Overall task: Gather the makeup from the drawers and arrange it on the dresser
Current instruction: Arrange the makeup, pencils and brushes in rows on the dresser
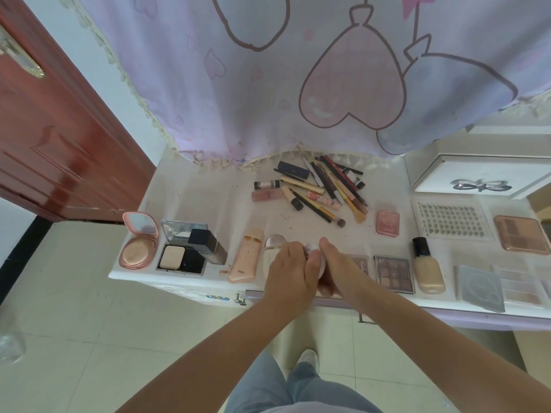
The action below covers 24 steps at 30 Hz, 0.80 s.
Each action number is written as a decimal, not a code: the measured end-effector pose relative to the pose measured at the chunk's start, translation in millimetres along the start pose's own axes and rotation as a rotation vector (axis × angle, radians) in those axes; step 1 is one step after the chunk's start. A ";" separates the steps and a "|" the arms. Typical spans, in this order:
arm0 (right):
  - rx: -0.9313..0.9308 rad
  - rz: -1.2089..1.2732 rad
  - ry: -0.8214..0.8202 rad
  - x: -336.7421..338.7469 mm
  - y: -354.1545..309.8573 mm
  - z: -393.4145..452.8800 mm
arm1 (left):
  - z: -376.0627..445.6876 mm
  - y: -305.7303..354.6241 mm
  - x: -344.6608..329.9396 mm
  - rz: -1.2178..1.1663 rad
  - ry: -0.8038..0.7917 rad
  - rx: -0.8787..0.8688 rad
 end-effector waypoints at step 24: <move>0.163 -0.161 0.189 61.6 26.9 41.5 | -63.5 -108.2 -107.6 -1.255 -0.097 1.223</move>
Point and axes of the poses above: each hand's wrist, its own z-axis towards the middle knuckle, its own x-axis out of the back of the hand, y = z × x, the point moved 9 cm from there along z, towards the middle knuckle, and after that the axes turned 4 degrees about -x, right-handed, at the moved point
